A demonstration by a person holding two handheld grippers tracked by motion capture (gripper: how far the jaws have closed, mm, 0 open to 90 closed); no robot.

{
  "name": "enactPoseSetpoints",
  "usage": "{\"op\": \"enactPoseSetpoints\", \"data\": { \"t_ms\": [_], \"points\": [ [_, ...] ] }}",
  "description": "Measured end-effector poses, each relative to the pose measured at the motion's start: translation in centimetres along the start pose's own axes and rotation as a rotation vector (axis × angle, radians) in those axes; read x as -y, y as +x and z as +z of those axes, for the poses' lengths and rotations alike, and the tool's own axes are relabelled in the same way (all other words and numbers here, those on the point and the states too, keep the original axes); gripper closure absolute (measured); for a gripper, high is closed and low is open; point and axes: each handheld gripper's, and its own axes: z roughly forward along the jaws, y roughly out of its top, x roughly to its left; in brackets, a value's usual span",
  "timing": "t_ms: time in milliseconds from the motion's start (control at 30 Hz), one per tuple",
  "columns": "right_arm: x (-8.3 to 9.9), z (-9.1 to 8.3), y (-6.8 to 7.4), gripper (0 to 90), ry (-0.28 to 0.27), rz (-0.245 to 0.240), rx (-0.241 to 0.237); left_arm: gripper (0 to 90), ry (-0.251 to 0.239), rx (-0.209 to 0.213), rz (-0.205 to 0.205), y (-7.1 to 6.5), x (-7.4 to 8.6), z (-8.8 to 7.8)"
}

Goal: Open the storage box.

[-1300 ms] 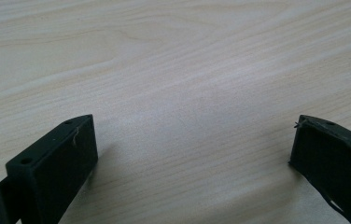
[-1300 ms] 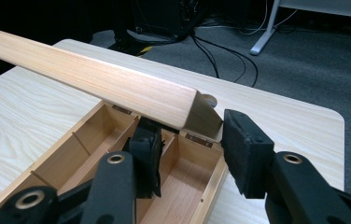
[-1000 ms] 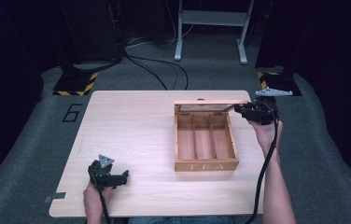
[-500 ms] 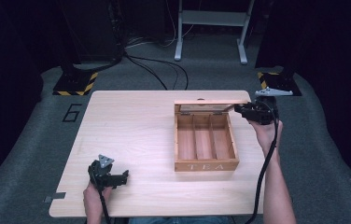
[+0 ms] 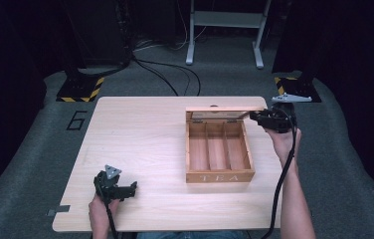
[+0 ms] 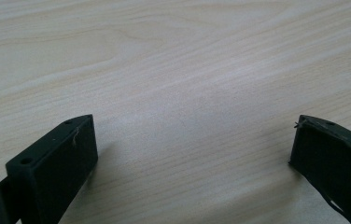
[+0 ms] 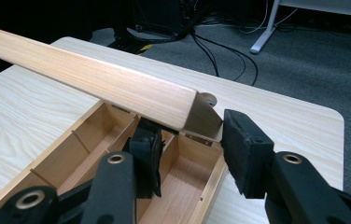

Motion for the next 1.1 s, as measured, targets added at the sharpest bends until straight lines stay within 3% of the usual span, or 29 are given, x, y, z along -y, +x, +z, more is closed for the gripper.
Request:
{"op": "enactPoseSetpoints", "data": {
  "t_ms": [600, 1100],
  "points": [
    [0.4, -0.1, 0.2, 57.6, -0.002, -0.003, 0.000, 0.4, 0.006, 0.000, 0.004, 0.0, 0.0, -0.1],
    [4.2, -1.0, 1.2, 55.4, -0.016, 0.008, -0.013, 0.4, 0.002, -0.001, 0.002, 0.0, 0.0, 0.0]
  ]
}}
